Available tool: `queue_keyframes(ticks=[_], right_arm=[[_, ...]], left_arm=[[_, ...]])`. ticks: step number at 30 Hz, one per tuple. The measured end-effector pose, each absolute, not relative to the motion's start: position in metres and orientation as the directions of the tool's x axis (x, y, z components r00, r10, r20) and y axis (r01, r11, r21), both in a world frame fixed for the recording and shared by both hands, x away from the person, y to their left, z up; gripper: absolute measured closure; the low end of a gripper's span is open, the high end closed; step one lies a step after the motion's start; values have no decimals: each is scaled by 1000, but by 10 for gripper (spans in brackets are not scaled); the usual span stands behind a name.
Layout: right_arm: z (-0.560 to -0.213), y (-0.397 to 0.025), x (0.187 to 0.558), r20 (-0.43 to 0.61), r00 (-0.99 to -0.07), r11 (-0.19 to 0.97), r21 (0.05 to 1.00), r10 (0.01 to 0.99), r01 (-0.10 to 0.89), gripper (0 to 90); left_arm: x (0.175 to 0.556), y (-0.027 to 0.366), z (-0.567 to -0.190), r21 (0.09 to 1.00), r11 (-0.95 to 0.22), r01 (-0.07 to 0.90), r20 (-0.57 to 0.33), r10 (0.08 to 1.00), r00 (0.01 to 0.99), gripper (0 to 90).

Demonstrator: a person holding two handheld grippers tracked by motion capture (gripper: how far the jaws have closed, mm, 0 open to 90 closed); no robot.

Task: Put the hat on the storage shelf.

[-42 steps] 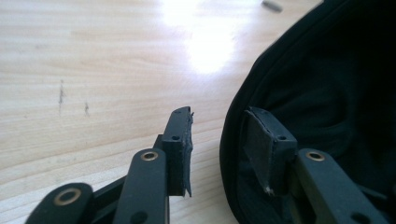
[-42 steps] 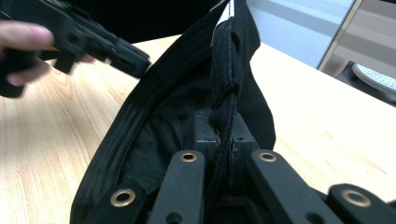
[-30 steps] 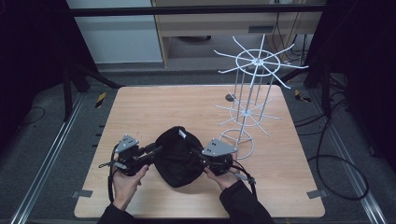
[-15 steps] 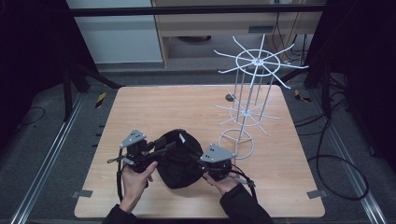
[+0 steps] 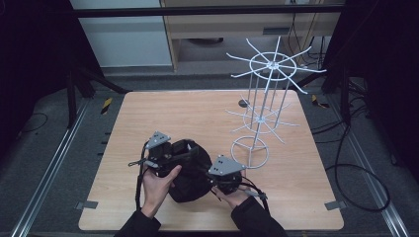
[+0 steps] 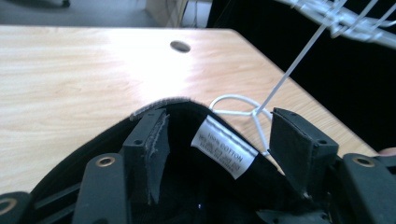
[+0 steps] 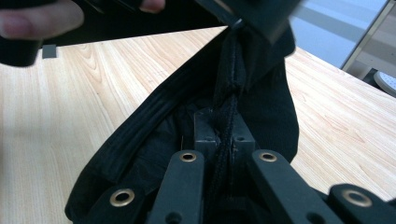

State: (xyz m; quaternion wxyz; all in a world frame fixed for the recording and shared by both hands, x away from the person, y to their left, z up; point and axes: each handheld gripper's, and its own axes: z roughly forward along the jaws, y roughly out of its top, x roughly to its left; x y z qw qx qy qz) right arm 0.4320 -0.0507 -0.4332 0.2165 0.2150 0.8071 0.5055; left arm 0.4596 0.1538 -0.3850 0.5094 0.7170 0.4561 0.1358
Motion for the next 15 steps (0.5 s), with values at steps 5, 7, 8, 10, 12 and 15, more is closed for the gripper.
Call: queue_keyframes(ticks=[5,7,8,10,12,15], right_arm=[[-435,-47,431,-127,-823,402,906,554,131,864],[-436,-45,430,-127,-826,407,904,549,132,863],[-436,-44,430,-126,-827,408,903,547,132,862],[-436,-42,430,-127,-829,410,902,545,132,860],[-436,-40,429,-130,-831,414,901,541,129,858],[-436,-37,429,-132,-832,419,899,539,128,847]], left_arm=[[461,150,-387,844,-77,530,-251,818,518,421],[461,148,-387,843,-72,533,-250,825,506,468],[460,148,-386,840,-69,539,-256,825,505,508],[459,147,-386,835,-64,546,-263,826,499,598],[458,145,-385,833,-76,549,-254,828,500,642],[457,145,-385,829,-76,554,-256,829,498,727]])
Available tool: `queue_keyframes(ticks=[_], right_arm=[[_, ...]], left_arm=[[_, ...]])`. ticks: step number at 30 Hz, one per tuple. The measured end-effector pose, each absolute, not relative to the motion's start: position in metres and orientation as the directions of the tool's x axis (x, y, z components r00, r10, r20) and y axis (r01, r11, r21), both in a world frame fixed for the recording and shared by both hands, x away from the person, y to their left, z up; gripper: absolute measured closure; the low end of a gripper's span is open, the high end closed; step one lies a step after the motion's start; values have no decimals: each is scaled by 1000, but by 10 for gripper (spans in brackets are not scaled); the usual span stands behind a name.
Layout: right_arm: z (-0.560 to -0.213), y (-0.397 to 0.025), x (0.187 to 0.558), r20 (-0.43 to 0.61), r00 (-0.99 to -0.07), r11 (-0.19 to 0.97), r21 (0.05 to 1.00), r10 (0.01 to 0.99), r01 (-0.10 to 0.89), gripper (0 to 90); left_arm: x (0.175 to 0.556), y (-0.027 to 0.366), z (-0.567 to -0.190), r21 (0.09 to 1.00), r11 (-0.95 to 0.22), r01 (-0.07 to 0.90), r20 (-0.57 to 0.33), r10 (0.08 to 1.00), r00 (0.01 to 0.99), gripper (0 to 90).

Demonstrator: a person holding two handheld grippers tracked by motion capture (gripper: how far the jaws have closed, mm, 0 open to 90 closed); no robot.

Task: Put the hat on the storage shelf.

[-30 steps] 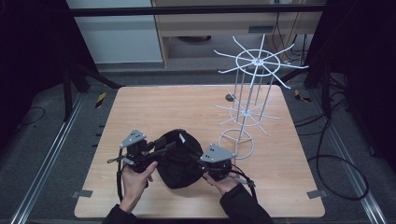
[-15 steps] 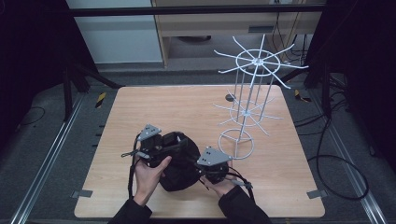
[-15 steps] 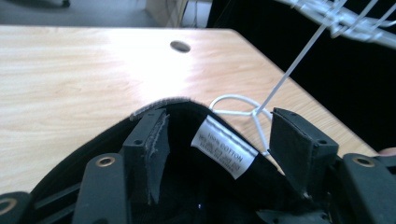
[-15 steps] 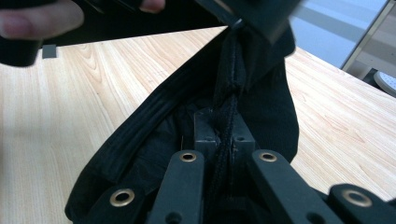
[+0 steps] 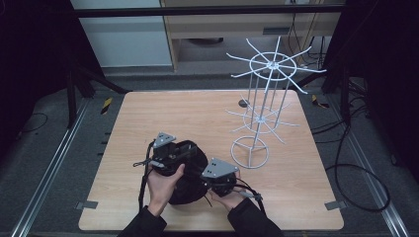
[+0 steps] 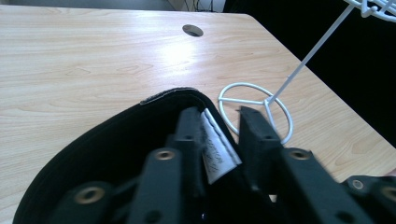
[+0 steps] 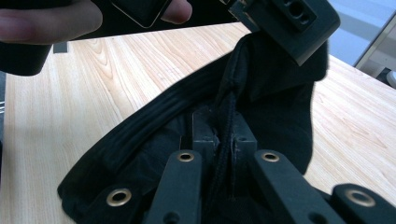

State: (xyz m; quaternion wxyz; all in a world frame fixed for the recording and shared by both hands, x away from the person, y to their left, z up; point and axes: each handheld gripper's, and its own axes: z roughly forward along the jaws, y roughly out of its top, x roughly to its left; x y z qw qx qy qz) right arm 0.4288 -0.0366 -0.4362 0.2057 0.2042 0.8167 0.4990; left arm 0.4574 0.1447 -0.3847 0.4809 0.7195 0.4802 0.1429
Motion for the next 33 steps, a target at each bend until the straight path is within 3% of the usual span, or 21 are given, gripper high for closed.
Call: queue_keyframes(ticks=[6,15,22,33], right_arm=[[-435,-37,428,-91,-845,398,905,527,151,730],[-414,-58,421,-18,-867,308,938,498,157,527],[-391,-88,423,24,-833,197,968,552,159,515],[-404,-90,433,36,-803,210,958,595,198,449]], left_arm=[[458,149,-386,837,-62,544,-267,822,504,802],[453,170,-375,864,-24,503,-276,812,514,817],[442,182,-359,906,-31,421,-227,805,548,822],[428,189,-345,941,-16,338,-205,768,606,824]])
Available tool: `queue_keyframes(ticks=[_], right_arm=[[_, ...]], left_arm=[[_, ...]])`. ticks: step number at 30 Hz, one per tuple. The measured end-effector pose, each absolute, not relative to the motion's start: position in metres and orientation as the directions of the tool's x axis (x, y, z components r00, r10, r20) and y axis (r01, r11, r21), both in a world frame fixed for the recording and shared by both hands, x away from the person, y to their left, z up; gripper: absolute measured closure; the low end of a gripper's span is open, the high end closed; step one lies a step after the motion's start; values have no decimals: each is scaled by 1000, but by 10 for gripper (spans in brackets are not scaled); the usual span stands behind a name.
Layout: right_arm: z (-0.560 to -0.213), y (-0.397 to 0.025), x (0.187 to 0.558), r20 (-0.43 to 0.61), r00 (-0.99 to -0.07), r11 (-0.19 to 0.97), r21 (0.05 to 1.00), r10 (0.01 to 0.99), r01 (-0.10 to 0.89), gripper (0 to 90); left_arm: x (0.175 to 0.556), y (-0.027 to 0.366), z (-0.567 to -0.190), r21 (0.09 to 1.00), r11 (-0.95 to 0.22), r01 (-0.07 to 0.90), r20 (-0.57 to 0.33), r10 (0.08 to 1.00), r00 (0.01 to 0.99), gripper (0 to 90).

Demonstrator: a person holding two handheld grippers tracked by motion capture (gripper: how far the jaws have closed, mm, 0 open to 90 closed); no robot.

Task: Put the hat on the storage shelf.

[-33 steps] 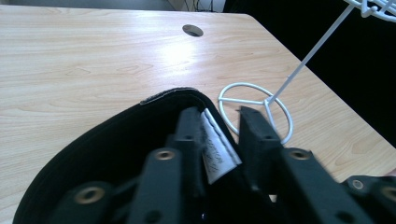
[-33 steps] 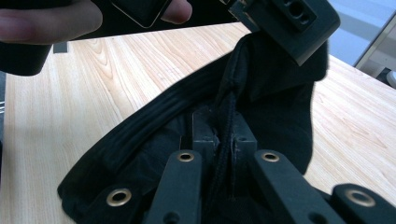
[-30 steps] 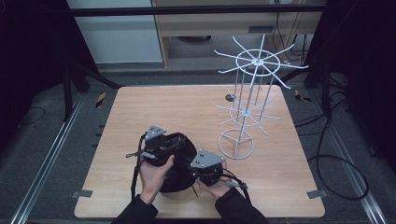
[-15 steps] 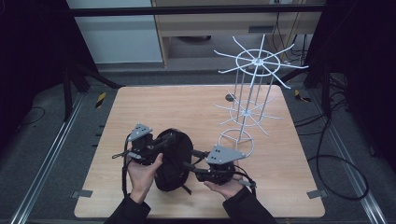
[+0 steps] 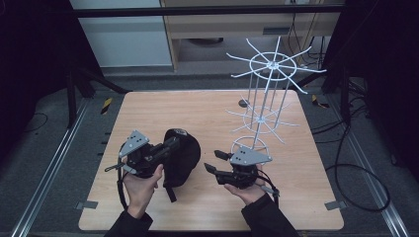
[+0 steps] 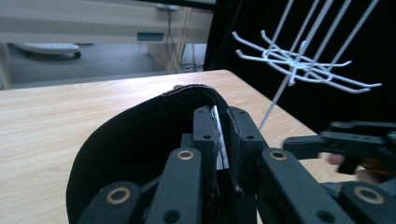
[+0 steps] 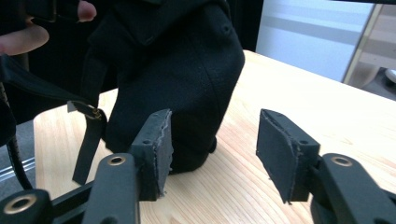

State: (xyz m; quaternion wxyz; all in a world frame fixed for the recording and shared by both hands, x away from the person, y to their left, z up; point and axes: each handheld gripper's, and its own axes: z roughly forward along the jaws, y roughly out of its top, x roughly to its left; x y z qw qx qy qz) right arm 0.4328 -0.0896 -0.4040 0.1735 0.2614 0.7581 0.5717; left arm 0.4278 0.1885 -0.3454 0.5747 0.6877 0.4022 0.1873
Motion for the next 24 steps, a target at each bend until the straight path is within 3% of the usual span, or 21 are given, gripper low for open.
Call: queue_keyframes(ticks=[7,17,21,24], right_arm=[[-408,-76,443,97,-810,163,959,579,231,394],[-412,-68,450,151,-824,140,954,546,267,417],[-413,-67,452,183,-826,129,947,533,293,511],[-412,-67,450,174,-832,143,947,526,288,694]], left_arm=[[420,183,-341,954,-33,299,-175,747,641,824],[419,180,-341,960,-52,276,-154,724,672,825],[418,179,-341,961,-54,270,-152,713,684,825],[418,179,-341,962,-47,269,-157,711,685,825]])
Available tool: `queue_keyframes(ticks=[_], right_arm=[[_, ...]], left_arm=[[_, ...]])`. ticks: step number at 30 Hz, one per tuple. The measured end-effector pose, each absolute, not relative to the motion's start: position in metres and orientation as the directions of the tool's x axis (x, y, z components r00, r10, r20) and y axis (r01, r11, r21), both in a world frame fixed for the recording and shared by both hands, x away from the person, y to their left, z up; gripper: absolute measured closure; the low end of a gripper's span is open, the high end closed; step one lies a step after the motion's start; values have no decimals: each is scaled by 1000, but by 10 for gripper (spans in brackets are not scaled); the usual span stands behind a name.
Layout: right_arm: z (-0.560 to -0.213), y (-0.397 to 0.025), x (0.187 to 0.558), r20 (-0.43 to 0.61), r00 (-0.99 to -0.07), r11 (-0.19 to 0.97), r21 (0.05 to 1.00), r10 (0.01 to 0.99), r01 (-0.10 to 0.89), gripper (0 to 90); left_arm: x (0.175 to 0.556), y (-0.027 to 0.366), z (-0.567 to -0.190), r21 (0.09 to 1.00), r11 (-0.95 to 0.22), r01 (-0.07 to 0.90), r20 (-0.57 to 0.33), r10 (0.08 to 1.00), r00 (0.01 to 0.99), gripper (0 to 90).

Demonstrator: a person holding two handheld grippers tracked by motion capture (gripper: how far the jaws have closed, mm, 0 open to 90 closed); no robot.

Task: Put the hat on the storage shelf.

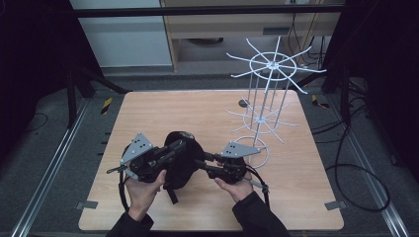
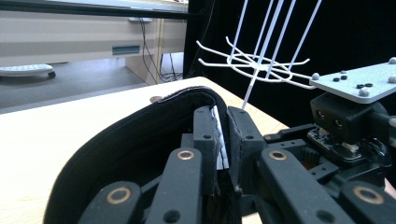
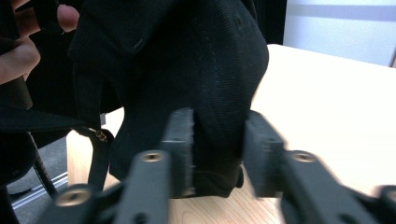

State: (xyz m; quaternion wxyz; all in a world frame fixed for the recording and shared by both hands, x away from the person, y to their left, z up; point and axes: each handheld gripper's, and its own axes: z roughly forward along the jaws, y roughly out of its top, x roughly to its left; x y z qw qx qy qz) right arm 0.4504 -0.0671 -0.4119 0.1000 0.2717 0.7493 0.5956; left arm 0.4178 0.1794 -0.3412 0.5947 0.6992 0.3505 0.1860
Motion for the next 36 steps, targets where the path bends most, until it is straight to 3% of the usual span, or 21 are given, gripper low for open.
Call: queue_keyframes(ticks=[4,7,13,22,29,36], right_arm=[[-407,-70,446,149,-835,152,952,529,266,828],[-400,-70,443,119,-832,177,952,542,251,838],[-391,-62,438,46,-810,245,942,584,230,838],[-390,-26,439,-14,-808,322,921,589,219,823],[-398,13,447,-43,-804,349,914,593,208,795],[-405,46,461,-81,-784,396,892,615,219,781]], left_arm=[[419,184,-342,962,-41,270,-163,708,687,822],[419,186,-343,962,-44,268,-156,717,679,814],[416,191,-352,963,-127,237,-50,782,622,750],[421,222,-374,939,-169,298,-7,861,509,702],[435,249,-398,908,-175,381,-4,905,426,861],[446,280,-411,894,-116,432,-37,943,330,856]])
